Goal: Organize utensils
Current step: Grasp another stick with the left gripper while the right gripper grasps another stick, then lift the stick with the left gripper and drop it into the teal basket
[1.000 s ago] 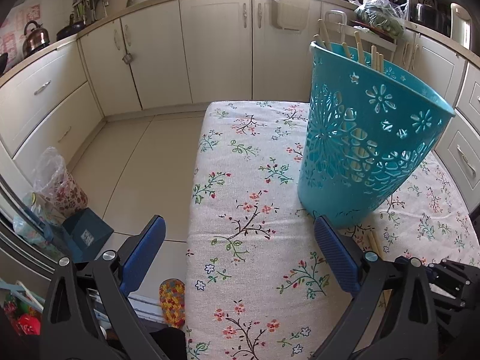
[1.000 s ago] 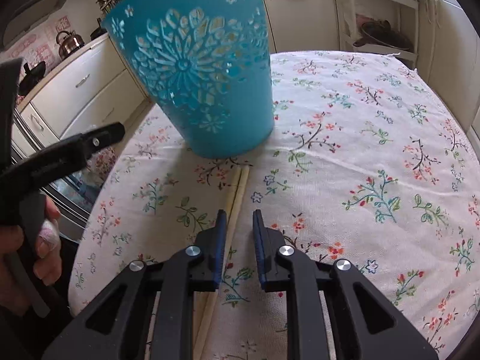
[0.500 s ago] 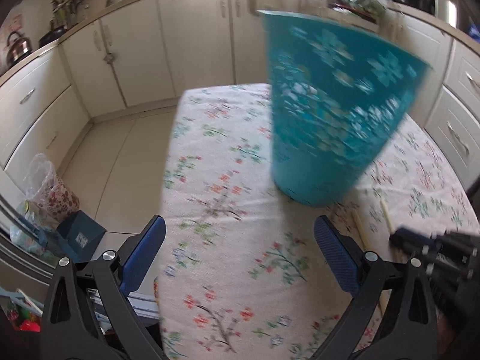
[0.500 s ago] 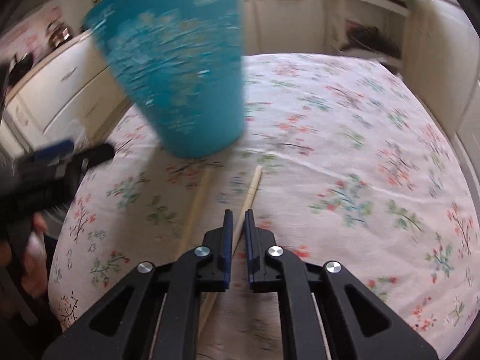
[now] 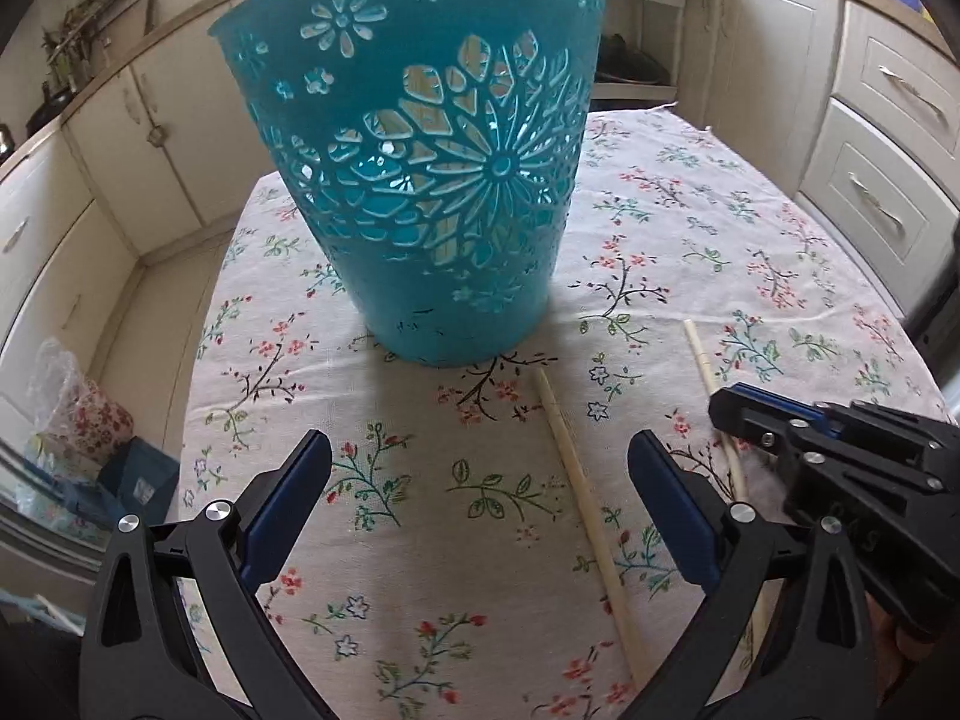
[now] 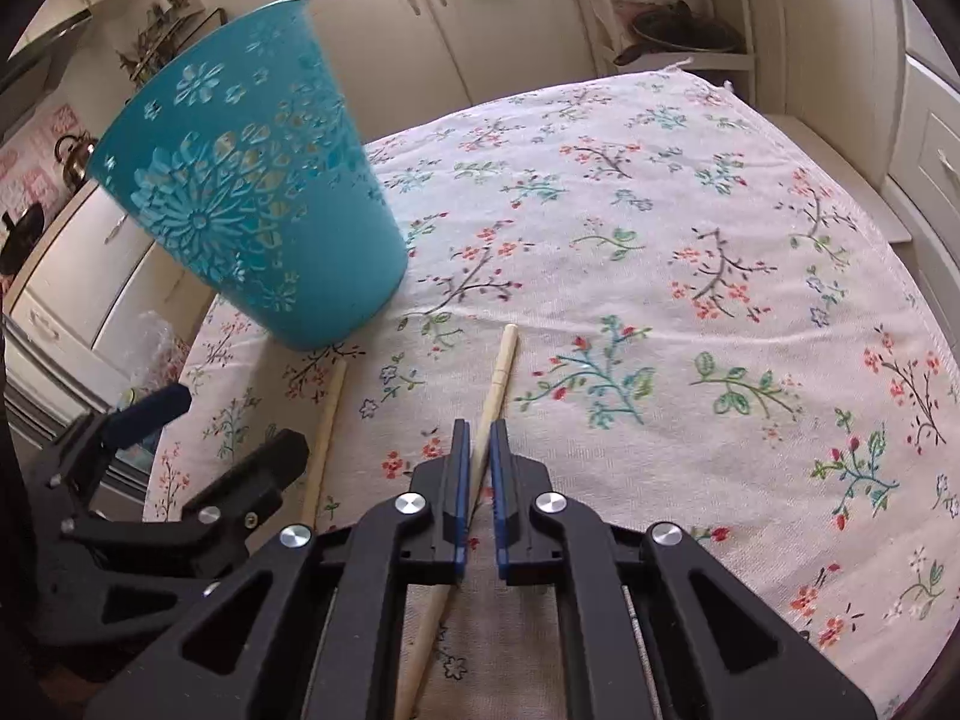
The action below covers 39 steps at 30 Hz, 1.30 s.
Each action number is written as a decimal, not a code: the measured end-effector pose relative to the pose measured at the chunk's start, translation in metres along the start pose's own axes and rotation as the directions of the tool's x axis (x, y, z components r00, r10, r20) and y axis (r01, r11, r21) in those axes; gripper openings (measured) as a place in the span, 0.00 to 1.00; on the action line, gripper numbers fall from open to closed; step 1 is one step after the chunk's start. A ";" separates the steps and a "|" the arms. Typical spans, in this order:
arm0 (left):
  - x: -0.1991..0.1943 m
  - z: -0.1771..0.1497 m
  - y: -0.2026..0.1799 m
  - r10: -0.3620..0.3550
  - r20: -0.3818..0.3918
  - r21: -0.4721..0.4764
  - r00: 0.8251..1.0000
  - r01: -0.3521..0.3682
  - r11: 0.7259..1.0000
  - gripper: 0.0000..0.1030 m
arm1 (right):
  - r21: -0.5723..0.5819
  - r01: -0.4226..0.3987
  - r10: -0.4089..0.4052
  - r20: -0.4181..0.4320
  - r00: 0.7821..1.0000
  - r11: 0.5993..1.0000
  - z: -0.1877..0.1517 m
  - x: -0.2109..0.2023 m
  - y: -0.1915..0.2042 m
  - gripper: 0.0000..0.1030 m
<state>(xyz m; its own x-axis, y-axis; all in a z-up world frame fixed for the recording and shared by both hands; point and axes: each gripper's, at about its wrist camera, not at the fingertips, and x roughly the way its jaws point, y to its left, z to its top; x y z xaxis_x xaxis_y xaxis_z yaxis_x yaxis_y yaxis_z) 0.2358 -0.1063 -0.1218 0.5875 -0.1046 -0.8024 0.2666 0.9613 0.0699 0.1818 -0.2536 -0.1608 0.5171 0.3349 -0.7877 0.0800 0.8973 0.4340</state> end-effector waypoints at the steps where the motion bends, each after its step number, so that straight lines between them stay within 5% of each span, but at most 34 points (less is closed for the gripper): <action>1: 0.003 -0.001 -0.001 -0.002 -0.015 -0.014 1.000 0.001 1.000 0.92 | 0.006 -0.003 0.003 0.000 1.000 1.000 0.001 0.000 -0.002 0.08; 4: 0.011 -0.007 -0.002 -0.001 -0.046 -0.024 0.999 -0.001 1.000 0.91 | -0.001 0.004 -0.004 0.005 1.000 1.000 0.001 0.001 -0.001 0.08; 8: 0.016 -0.019 0.001 -0.053 -0.040 -0.015 0.998 0.052 0.999 0.76 | -0.021 0.011 -0.011 0.006 1.000 1.000 0.001 0.002 0.002 0.08; 17: 0.000 -0.028 0.025 -0.079 -0.037 0.078 0.996 0.082 0.994 0.29 | -0.099 -0.044 0.040 -0.039 0.998 0.994 -0.007 0.002 0.020 0.08; 22: 0.001 -0.028 0.035 -0.130 -0.040 0.141 0.991 0.134 0.981 0.29 | -0.054 -0.039 0.038 -0.018 0.999 0.998 -0.006 0.002 0.013 0.09; 27: 0.012 -0.018 0.059 -0.143 -0.041 0.041 0.989 0.145 0.989 0.29 | -0.060 -0.031 0.031 -0.006 0.999 0.998 -0.006 0.003 0.015 0.09; 30: 0.016 -0.013 0.056 -0.156 -0.039 0.075 0.987 0.159 0.984 0.29 | -0.062 -0.028 0.028 0.002 1.000 0.998 -0.005 0.004 0.015 0.09; 33: 0.018 -0.010 0.044 -0.213 -0.036 0.149 0.976 0.216 0.965 0.19 | -0.066 -0.028 0.029 0.004 1.000 0.997 -0.005 0.005 0.016 0.09; 39: 0.017 -0.006 0.029 -0.285 -0.066 0.331 0.956 0.290 0.898 0.16 | -0.064 -0.038 0.039 0.009 0.999 0.997 -0.004 0.006 0.017 0.09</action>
<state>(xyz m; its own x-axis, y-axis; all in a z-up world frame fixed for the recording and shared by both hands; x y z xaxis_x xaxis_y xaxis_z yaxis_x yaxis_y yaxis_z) 0.2482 -0.0789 -0.1370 0.4353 -0.3568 -0.8266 0.6630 0.7482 0.0262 0.1830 -0.2355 -0.1604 0.5277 0.3666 -0.7663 0.0059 0.9005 0.4349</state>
